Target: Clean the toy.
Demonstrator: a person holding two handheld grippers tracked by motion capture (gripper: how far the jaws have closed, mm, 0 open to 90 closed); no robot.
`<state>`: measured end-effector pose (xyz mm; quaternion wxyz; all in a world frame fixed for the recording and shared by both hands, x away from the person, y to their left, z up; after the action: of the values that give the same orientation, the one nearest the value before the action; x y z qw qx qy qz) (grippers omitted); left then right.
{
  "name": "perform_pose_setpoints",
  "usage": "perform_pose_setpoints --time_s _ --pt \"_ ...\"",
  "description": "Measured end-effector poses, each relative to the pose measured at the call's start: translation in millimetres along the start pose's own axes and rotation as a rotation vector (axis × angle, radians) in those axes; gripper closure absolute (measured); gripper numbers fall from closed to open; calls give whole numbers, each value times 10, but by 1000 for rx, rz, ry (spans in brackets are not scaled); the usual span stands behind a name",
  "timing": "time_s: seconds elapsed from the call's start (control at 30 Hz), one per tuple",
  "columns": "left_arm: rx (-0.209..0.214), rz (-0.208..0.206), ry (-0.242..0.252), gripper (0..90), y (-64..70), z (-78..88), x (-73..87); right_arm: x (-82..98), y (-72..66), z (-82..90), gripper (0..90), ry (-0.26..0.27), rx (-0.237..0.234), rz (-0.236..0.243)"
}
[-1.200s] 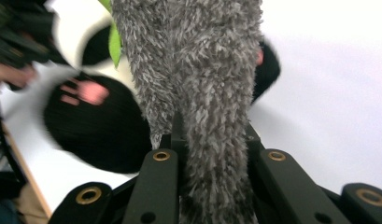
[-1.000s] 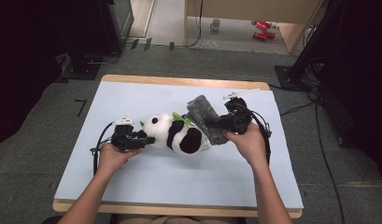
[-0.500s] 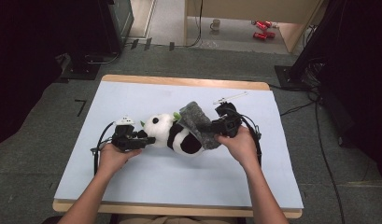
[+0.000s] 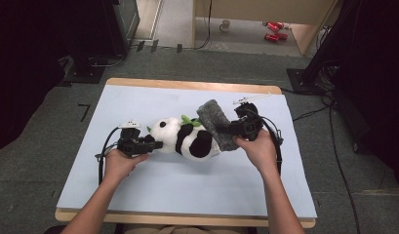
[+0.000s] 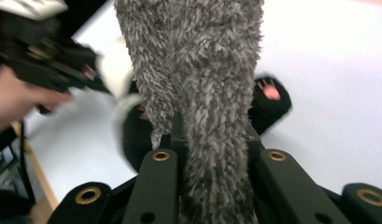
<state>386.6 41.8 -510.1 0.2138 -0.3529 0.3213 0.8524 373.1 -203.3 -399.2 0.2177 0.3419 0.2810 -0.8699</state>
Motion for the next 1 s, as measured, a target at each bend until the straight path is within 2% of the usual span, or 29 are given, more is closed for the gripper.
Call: perform_pose_setpoints --time_s 0.03,0.1,0.13,0.23,0.3,0.4,0.47,0.5,0.57,0.6,0.7,0.77,0.87,1.0 --pt "2 16 -4 518 32 3 -3 -46 -71 46 763 21 -19 11" --pt "-2 16 -7 520 96 3 1 -113 -245 99 764 54 -71 35" --pt "-10 16 -10 520 131 1 7 -122 -305 99 763 57 -82 47" --pt "-24 14 -12 517 204 -4 22 -70 -510 -15 763 21 -112 87" --pt "-30 -5 -11 506 210 2 23 9 -542 -133 764 -19 -116 98" --pt "-25 -37 -4 466 199 16 12 160 -488 -321 763 -88 -97 86" --pt "-10 -76 17 410 213 37 -13 234 -395 -411 765 -117 -43 98" --pt "-4 -93 22 373 216 47 -23 247 -361 -434 765 -114 -34 96" --pt "-2 -164 42 336 219 83 -50 243 -321 -438 765 -97 -42 80" --pt "1 -202 54 329 215 109 -63 239 -302 -434 765 -92 -31 83" --pt "-1 -268 98 329 187 193 -118 218 -232 -423 765 -70 4 88" --pt "11 -270 127 325 141 249 -153 208 -189 -415 764 -60 18 86" --pt "35 -262 115 311 48 251 -176 189 -127 -400 762 -41 25 72" --pt "81 -302 121 312 40 184 -239 163 -54 -383 760 -21 34 53"
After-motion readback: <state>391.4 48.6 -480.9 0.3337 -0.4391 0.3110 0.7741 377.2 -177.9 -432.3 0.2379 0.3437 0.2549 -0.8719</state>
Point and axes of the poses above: each handheld gripper's, and its own axes: z roughly backward along the jaws, x roughly out of its underside, y roughly to its right, the point moved 9 cm from there along -z, roughly forward along the jaws, and after that the axes turned 5 degrees about y, right-handed, at the moved point
